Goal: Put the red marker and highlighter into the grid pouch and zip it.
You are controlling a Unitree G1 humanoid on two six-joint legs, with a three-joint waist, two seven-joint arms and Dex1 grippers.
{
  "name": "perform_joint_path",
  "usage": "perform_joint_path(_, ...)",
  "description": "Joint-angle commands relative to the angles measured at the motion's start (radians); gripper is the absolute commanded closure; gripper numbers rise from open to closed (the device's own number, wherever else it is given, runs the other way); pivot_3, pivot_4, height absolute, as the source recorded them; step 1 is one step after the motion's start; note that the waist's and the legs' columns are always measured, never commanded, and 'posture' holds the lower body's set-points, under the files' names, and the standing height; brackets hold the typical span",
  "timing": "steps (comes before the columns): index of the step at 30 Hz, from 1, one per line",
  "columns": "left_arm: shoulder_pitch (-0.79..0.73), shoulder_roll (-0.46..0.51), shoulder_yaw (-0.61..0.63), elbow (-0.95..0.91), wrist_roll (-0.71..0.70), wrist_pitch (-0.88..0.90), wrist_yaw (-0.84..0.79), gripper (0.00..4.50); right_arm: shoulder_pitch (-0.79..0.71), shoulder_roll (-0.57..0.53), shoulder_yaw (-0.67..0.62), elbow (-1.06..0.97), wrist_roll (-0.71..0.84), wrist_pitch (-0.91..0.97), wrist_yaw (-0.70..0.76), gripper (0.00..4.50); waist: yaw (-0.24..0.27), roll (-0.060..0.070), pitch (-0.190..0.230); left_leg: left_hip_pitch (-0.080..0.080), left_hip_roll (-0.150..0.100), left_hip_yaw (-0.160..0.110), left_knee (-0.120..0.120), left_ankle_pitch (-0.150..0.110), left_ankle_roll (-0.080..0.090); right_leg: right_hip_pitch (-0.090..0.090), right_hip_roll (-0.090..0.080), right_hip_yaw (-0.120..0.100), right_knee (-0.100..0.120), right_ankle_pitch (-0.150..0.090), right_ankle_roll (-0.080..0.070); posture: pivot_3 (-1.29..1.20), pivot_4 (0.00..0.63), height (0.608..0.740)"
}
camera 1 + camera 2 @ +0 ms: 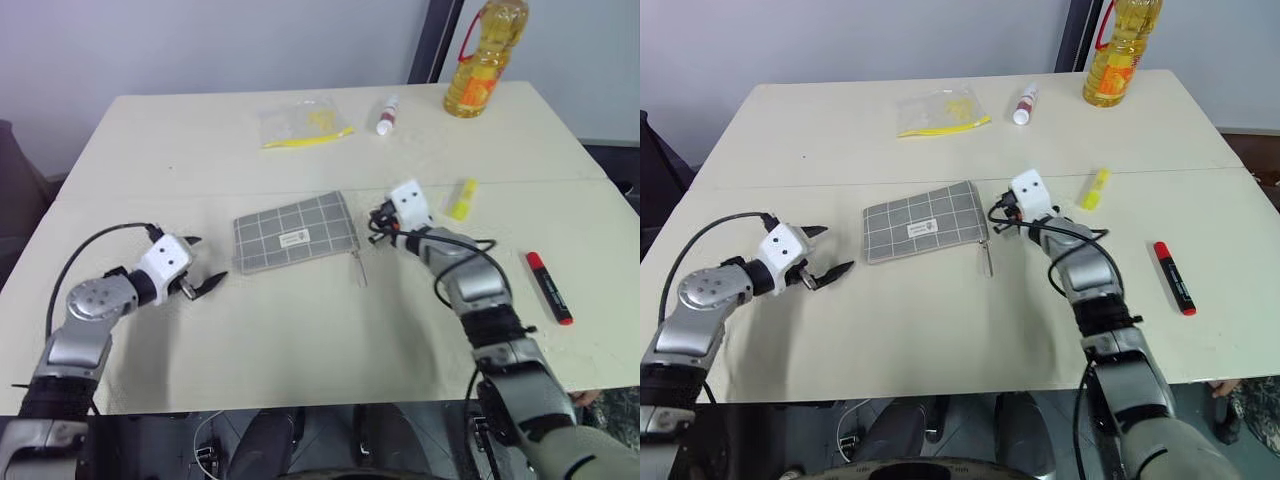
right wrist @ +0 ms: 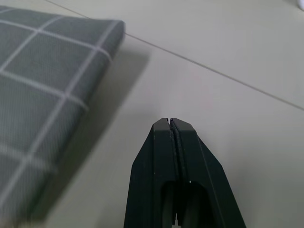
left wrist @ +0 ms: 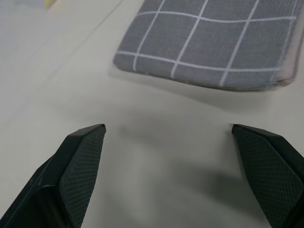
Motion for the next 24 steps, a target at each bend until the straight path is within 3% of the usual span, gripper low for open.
perform_joint_path(1,-0.064,0.012,-0.031,0.122,0.041,-0.157,-0.044,0.0,-0.074,0.035,0.006,0.108,-0.038,-0.054,-0.025,4.46,-0.001,0.0,0.0,0.0,0.0,0.0,0.0,0.0,0.0,0.0,0.0,0.0,0.001,0.0,0.0,0.0,0.15,0.74)
perform_joint_path(12,-0.221,-0.004,-0.145,0.444,0.142,-0.602,-0.13,0.0,-0.201,0.094,0.022,0.34,-0.082,-0.173,0.068,4.46,-0.021,0.0,-0.001,0.001,0.0,0.001,-0.001,0.002,-0.002,0.0,0.0,0.002,0.01,0.0,0.0,0.0,0.15,0.74)
perform_joint_path(24,-0.296,-0.04,-0.182,0.56,0.149,-0.821,-0.125,0.0,-0.135,0.128,0.079,0.227,-0.095,-0.184,0.233,4.46,-0.021,0.0,-0.001,0.002,0.0,0.003,-0.001,0.002,-0.002,-0.002,0.002,0.007,0.013,0.0,0.0,0.0,0.15,0.74)
